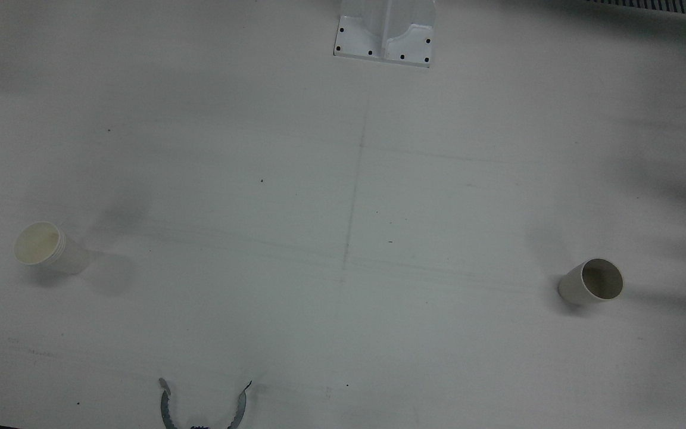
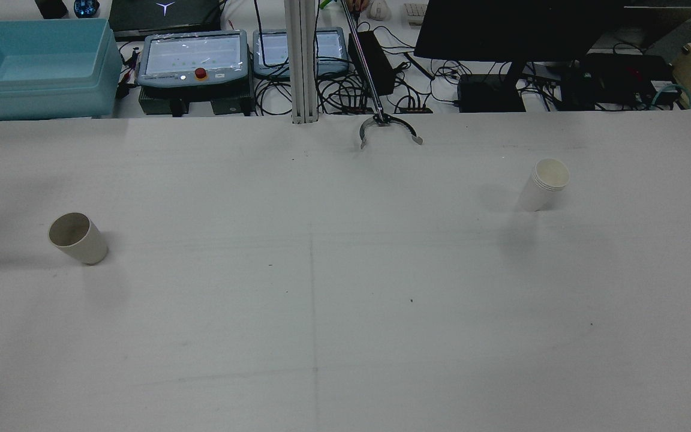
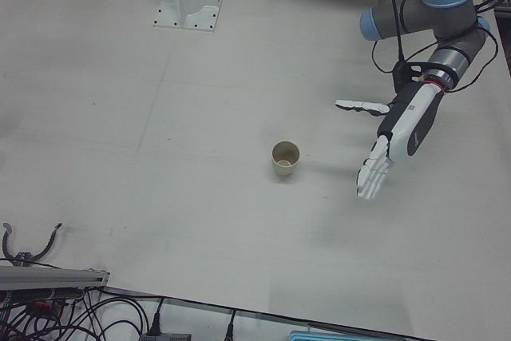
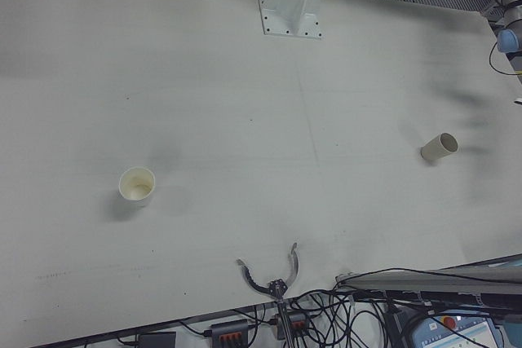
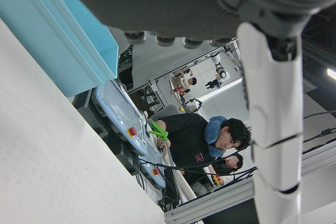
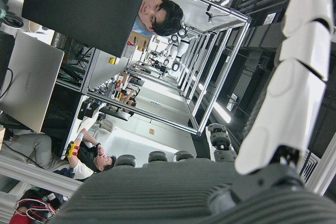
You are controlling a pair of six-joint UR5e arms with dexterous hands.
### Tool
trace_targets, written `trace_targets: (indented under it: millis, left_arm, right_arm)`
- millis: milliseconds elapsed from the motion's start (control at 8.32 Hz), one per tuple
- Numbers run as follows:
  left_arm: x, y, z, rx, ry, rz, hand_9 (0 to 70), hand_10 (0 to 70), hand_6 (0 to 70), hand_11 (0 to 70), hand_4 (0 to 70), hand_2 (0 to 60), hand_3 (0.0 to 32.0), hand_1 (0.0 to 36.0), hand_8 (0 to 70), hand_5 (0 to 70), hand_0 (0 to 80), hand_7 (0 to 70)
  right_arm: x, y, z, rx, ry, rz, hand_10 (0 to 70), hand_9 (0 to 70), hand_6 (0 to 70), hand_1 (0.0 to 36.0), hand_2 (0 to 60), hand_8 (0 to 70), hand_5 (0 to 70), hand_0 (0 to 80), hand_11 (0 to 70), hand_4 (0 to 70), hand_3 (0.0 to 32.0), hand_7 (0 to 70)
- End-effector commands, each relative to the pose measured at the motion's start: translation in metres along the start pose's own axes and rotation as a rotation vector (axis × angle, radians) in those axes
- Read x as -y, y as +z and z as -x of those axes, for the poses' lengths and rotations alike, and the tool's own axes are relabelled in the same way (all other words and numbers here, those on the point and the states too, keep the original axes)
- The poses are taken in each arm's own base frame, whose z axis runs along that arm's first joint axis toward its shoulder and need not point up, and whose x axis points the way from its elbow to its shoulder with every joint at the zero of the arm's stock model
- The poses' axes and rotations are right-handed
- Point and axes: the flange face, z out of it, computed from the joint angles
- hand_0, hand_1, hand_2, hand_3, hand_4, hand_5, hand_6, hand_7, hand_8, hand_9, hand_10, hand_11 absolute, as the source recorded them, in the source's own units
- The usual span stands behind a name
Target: Pour water
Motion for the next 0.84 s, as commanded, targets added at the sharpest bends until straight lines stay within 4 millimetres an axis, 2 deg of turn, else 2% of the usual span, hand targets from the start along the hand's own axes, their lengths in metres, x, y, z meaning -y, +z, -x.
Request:
trace_targets:
  millis: [0, 240, 361, 481, 601, 721]
  left_arm:
    - [0.032, -0.097, 0.029, -0.084, 0.080, 0.036, 0.0, 0.0, 0.0, 2.0, 0.0, 8.0, 5.2, 23.0, 0.0, 0.0, 54.6, 0.0]
    - [0.015, -0.083, 0.024, -0.116, 0.127, 0.101, 0.0, 0.0, 0.0, 1.8, 0.0, 10.9, 5.2, 25.3, 0.0, 0.0, 55.9, 0.4]
    - [0.011, -0.078, 0.019, -0.177, 0.211, 0.115, 0.0, 0.0, 0.0, 2.3, 0.0, 12.2, 4.8, 23.7, 0.0, 0.0, 53.7, 0.9]
    - [-0.003, -0.054, 0.041, -0.176, 0.210, 0.154, 0.0, 0.1, 0.0, 2.5, 0.0, 14.4, 3.8, 22.0, 0.0, 0.0, 51.4, 1.2]
    - [-0.018, -0.005, 0.065, -0.182, 0.170, 0.171, 0.0, 0.0, 0.0, 2.3, 0.0, 14.8, 3.8, 22.1, 0.0, 0.0, 51.3, 0.7]
    - [-0.012, 0.006, 0.072, -0.157, 0.145, 0.148, 0.0, 0.0, 0.0, 1.9, 0.0, 14.4, 3.4, 22.3, 0.0, 0.0, 51.6, 0.4]
  right_arm:
    - [0.011, -0.008, 0.000, 0.000, -0.018, -0.024, 0.0, 0.0, 0.0, 17.1, 11.3, 0.0, 0.0, 47.3, 0.0, 0.0, 5.4, 0.0]
    - [0.022, -0.011, -0.001, -0.007, -0.032, -0.046, 0.0, 0.0, 0.0, 16.9, 11.2, 0.0, 0.0, 47.3, 0.0, 0.0, 5.4, 0.0]
    - [0.030, -0.019, -0.003, -0.015, -0.046, -0.062, 0.0, 0.0, 0.0, 16.9, 11.3, 0.0, 0.0, 47.2, 0.0, 0.0, 5.4, 0.0]
    - [0.031, -0.021, -0.003, -0.020, -0.057, -0.063, 0.0, 0.0, 0.0, 16.7, 11.0, 0.0, 0.0, 47.0, 0.0, 0.0, 5.6, 0.0]
    - [0.031, -0.021, -0.004, -0.022, -0.067, -0.062, 0.0, 0.0, 0.0, 16.7, 11.3, 0.0, 0.0, 47.1, 0.0, 0.0, 5.6, 0.0]
    - [0.030, -0.021, -0.003, -0.020, -0.066, -0.062, 0.0, 0.0, 0.0, 16.6, 11.2, 0.0, 0.0, 47.2, 0.0, 0.0, 5.2, 0.0]
